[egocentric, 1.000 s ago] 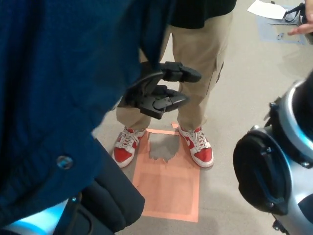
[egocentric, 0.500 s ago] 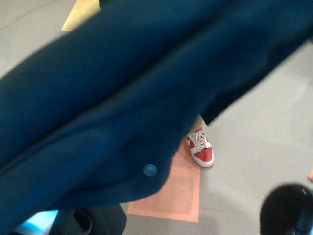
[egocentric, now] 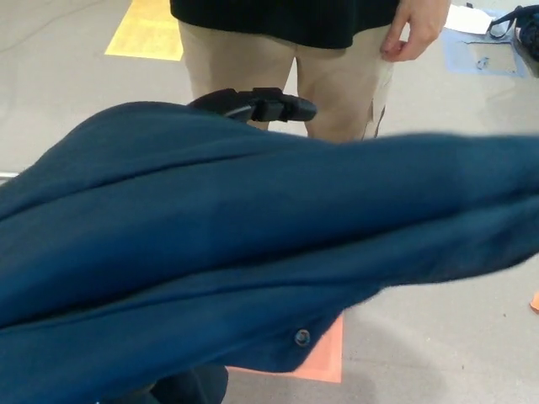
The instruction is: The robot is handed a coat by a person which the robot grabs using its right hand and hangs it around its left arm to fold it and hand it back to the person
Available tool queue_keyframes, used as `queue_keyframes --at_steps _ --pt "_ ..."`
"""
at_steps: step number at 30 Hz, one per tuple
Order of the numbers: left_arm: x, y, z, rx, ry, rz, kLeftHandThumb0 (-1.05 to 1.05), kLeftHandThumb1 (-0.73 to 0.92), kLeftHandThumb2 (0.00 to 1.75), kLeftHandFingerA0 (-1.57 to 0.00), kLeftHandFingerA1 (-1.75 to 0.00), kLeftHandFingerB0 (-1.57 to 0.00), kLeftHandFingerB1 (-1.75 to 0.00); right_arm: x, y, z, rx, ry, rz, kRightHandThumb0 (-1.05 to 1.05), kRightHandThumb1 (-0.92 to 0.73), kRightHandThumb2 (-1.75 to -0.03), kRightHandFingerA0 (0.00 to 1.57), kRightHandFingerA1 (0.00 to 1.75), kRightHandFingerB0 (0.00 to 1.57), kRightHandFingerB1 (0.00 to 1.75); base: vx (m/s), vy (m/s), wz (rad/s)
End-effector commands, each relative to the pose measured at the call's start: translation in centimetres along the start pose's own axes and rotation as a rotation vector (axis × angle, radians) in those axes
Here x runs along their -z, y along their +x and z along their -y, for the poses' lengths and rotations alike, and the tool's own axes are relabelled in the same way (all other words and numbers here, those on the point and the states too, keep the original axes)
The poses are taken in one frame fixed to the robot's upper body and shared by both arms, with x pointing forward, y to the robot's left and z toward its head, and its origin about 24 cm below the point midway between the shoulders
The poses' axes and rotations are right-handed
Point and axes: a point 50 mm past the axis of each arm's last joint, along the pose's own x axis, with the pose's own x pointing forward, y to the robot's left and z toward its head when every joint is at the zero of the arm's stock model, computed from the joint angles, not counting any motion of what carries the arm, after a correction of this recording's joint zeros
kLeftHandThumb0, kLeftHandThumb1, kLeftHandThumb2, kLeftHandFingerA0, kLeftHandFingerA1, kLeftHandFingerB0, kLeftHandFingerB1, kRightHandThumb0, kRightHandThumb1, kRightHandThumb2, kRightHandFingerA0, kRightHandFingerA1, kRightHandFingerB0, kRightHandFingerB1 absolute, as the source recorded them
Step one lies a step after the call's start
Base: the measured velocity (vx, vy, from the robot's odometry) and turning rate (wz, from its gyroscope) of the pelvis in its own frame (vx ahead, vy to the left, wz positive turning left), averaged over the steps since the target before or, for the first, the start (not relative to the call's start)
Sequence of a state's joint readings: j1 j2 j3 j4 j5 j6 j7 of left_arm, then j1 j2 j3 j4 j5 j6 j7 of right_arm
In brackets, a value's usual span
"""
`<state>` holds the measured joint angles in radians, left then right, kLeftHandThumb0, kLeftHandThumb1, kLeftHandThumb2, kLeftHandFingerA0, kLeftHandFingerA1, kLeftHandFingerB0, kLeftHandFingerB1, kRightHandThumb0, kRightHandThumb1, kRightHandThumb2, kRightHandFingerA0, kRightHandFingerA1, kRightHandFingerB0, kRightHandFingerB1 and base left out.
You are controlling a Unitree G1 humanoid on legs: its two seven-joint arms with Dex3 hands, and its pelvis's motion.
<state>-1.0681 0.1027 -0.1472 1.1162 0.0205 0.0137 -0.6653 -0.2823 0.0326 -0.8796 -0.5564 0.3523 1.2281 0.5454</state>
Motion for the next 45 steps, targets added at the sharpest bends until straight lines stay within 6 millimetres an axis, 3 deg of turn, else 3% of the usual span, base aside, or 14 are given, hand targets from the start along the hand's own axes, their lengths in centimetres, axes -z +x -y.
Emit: queue_keyframes --at_steps 1,10,12,13,16,23,24,29,30,32,34,35,37,45 --pt "-1.5 -2.9 -4.3 -0.152 0.056 0.011 -0.37 0.46 1.05 0.00 -0.48 0.00 -0.47 3.6 -1.6 8.6 0.275 -0.022 -0.168 -0.39 -0.70 -0.96 1.19 1.47 0.99 1.35 0.00 0.000 0.00" --pt "-1.6 -2.9 -4.4 -0.155 0.047 0.015 -0.75 0.83 0.65 -0.20 -0.31 -0.18 -0.30 8.3 -1.7 13.9 0.509 -0.201 -0.489 -0.30 -0.82 -0.66 0.84 1.75 0.72 1.63 0.00 0.000 0.00" --pt "-1.7 -2.9 -4.4 -0.147 0.047 0.022 -0.37 0.48 1.06 -0.01 -0.48 -0.01 -0.47 10.1 -2.0 14.9 0.517 -0.270 -0.607 -0.31 -0.85 -0.65 0.81 1.75 0.67 1.66 0.00 0.000 0.00" --pt "-1.8 -2.9 -4.4 -0.149 0.054 0.023 -0.75 0.84 0.66 -0.20 -0.31 -0.19 -0.29 10.7 -2.0 15.1 0.502 -0.314 -0.649 -0.32 -0.87 -0.66 0.81 1.75 0.63 1.69 0.00 0.000 0.00" --pt "-2.2 -3.0 -4.5 -0.142 0.070 0.039 -0.37 0.49 1.07 0.00 -0.48 0.00 -0.47 13.3 -2.0 15.2 0.416 -0.602 -0.862 -0.37 -0.87 -0.67 0.81 1.75 0.65 1.65 0.00 0.000 0.00" --pt "-3.3 -2.5 -4.0 -0.117 0.097 0.084 -0.76 0.86 0.67 -0.21 -0.30 -0.23 -0.30 19.0 -1.9 13.1 0.042 -1.134 -1.193 -0.41 -0.90 -0.67 0.73 1.75 0.59 1.52 0.00 0.000 0.00" --pt "-3.6 -2.5 -3.9 -0.108 0.092 0.097 -0.76 0.84 0.66 -0.20 -0.30 -0.22 -0.30 19.7 -1.5 12.5 -0.025 -1.211 -1.205 -0.48 -0.92 -0.70 0.63 1.30 0.54 0.82 0.00 0.000 0.00" --pt "-5.4 -2.0 -3.4 -0.076 0.066 0.155 -0.37 0.44 1.03 0.00 -0.48 0.00 -0.47 21.0 0.8 10.7 -0.138 -1.394 -1.174 -0.47 -0.92 -0.72 0.51 0.49 0.47 0.39 0.00 0.000 0.00" --pt "-5.9 -1.9 -3.2 -0.067 0.072 0.166 -0.37 0.44 1.03 0.00 -0.48 0.00 -0.47 20.8 1.2 10.7 -0.103 -1.420 -1.157 -0.41 -0.73 -1.07 0.47 0.60 0.38 0.55 0.00 0.000 0.00" --pt "-6.4 -1.7 -2.9 -0.050 0.077 0.183 -0.81 0.78 0.65 -0.14 -0.28 -0.14 -0.27 20.5 1.6 11.0 -0.038 -1.486 -1.137 -0.45 -0.73 -1.05 0.37 0.56 0.35 0.54 0.00 0.000 0.00" --pt "-6.9 -1.7 -2.8 -0.038 0.084 0.194 -0.37 0.43 1.03 0.00 -0.48 0.00 -0.47 19.9 1.8 11.4 0.043 -1.528 -1.118 -0.40 -0.88 -0.66 0.46 0.45 0.44 0.42 0.00 0.000 0.00" --pt "-7.2 -1.7 -2.7 -0.034 0.094 0.200 -0.79 0.81 0.65 -0.19 -0.29 -0.18 -0.28 19.5 1.8 11.8 0.112 -1.508 -1.099 -0.50 -0.74 -1.01 0.24 0.48 0.34 0.52 0.00 0.000 0.00" --pt "-7.4 -1.8 -2.7 -0.017 0.103 0.211 -0.37 0.43 1.03 0.00 -0.48 0.00 -0.47 18.8 1.8 12.5 0.251 -1.380 -1.065 -0.69 -0.90 -0.67 0.18 0.39 0.16 0.32 0.00 0.000 0.00" --pt "-7.3 -1.9 -2.6 -0.014 0.100 0.223 -0.77 0.82 0.66 -0.20 -0.28 -0.21 -0.29 16.2 3.0 13.1 0.462 -0.889 -0.761 -0.86 -0.75 -0.97 0.00 0.00 0.00 0.00 0.00 0.000 0.00"
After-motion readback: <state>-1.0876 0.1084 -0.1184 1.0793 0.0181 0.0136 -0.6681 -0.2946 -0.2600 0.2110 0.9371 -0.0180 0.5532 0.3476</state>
